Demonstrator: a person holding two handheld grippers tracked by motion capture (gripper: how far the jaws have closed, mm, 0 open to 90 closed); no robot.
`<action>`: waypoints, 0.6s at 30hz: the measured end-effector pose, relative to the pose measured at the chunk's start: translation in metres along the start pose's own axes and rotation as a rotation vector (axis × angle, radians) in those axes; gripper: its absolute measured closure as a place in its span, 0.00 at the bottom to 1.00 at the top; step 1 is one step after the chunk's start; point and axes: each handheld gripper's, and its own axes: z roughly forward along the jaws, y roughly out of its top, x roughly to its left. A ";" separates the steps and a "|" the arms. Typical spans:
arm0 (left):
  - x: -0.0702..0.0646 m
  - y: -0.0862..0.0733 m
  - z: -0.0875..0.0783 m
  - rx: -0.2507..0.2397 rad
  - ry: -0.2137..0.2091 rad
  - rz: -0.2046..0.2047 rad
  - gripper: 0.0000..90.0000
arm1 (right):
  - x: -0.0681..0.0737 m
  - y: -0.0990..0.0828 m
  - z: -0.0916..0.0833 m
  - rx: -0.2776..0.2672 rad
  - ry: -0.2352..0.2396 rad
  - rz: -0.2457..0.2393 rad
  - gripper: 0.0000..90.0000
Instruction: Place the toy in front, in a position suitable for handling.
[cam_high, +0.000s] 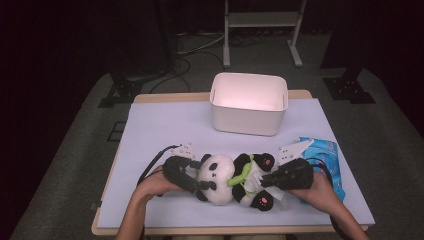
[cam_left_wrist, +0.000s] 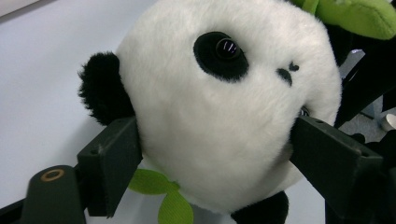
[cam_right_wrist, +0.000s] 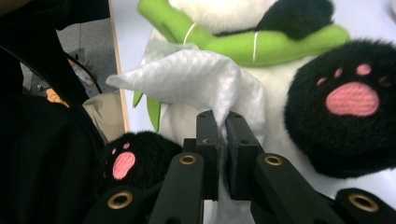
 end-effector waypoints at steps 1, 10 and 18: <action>-0.001 0.000 0.000 0.000 -0.003 0.001 0.24 | 0.000 0.002 0.000 0.001 -0.002 -0.001 0.94; -0.013 0.006 -0.001 0.072 0.003 0.036 0.25 | 0.001 0.025 0.008 -0.025 -0.036 -0.038 0.94; -0.009 0.003 -0.001 0.069 0.015 -0.002 0.25 | -0.004 0.017 0.001 -0.014 -0.068 -0.020 0.94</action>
